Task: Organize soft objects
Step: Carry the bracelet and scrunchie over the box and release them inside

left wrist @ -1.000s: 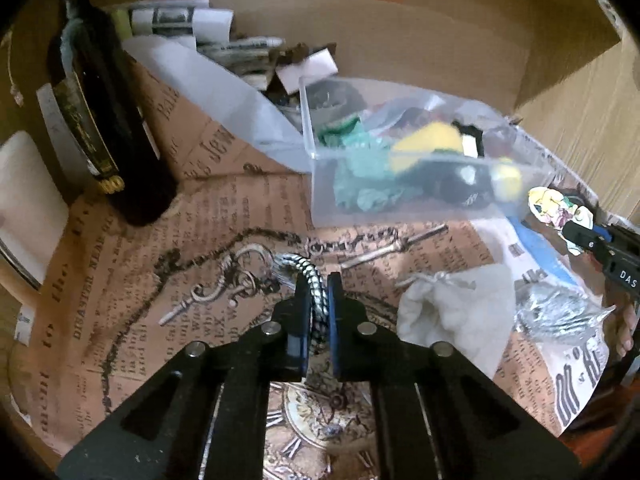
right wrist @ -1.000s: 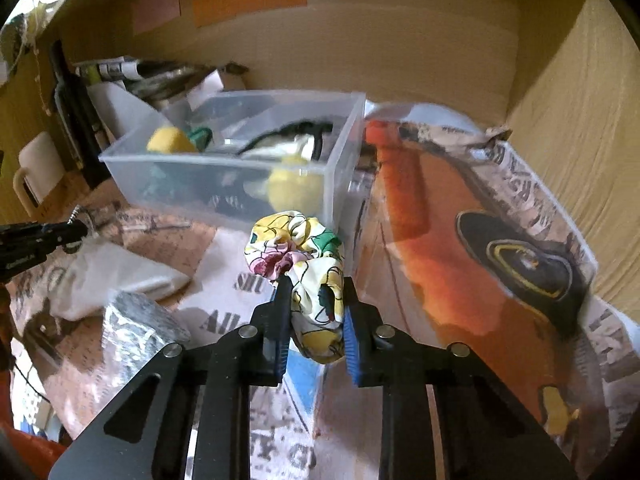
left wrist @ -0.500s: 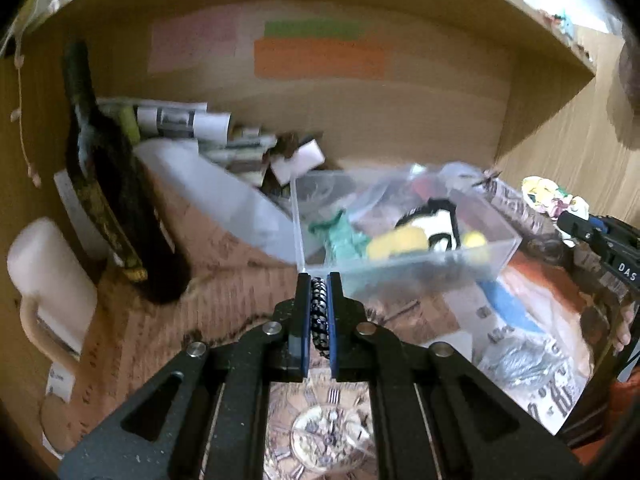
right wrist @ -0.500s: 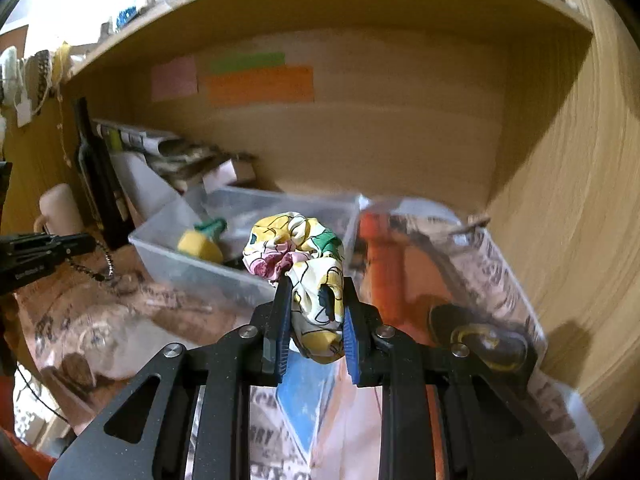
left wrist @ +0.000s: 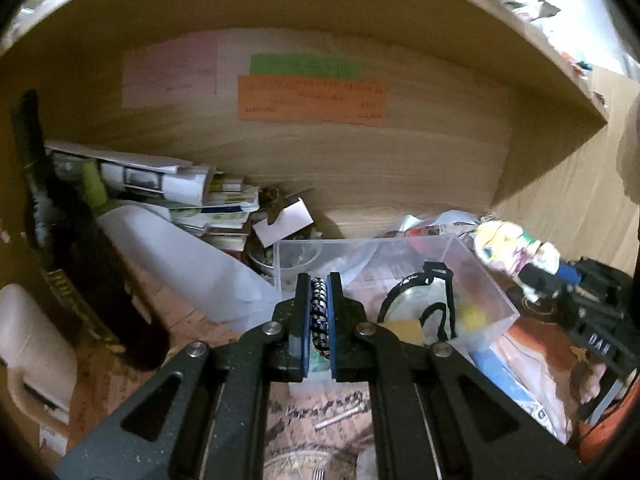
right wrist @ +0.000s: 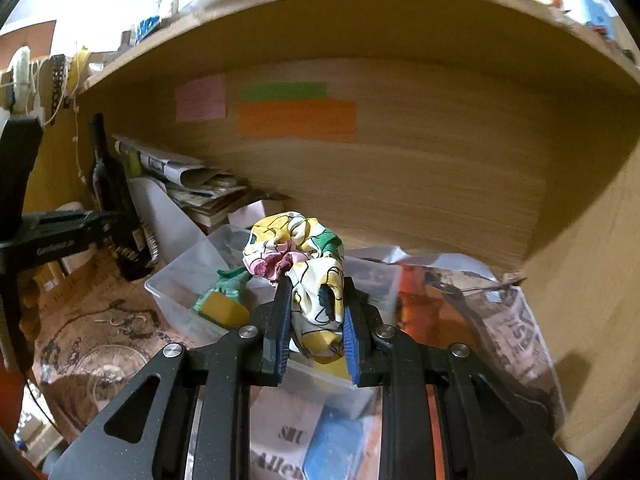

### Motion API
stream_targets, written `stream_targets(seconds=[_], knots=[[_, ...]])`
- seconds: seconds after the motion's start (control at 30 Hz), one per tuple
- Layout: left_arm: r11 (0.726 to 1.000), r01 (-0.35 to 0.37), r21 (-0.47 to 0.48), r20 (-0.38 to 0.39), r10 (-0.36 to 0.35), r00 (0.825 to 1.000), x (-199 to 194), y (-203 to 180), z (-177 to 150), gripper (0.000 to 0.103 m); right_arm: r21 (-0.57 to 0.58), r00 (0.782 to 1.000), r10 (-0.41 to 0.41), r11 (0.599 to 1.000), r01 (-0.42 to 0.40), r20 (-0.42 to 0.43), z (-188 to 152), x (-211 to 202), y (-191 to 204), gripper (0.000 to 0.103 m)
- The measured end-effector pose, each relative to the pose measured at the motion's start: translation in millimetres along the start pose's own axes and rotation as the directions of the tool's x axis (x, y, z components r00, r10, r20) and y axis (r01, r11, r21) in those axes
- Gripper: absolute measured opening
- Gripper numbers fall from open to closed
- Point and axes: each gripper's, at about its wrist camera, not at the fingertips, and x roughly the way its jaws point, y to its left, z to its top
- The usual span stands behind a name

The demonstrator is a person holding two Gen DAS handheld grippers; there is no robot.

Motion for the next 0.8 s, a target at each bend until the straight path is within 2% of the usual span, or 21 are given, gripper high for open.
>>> stream_targets(seconds=[0.3,0.6,0.7,0.8], knots=[[1.000,-0.008,-0.004,-0.082,0.008,0.997,56.7,-5.6,-4.8,0.006,-0.010,0.992,0.027,1.000,-0.029,-0.123,-6.7,54.0,5.3,0.021],[1.000,0.007,-0.004,-0.171,-0.008,0.985,84.6,-6.5,-24.2,0.006,-0.008,0.977,0.032,0.999,-0.035,-0.212,-17.8,87.3,6.8,0.024],[1.000,0.013,0.003,-0.183,-0.012,0.983,83.8,-7.7,-28.0,0.010,-0.018,0.973,0.037,0.999,-0.042,-0.227,-19.8,89.2,9.5,0.034],[1.000,0.020,0.004,-0.187,-0.019,0.982,78.3,-9.1,-30.8,0.025,-0.035,0.975,0.024,0.999,-0.033,-0.222,-20.0,86.0,11.9,0.047]])
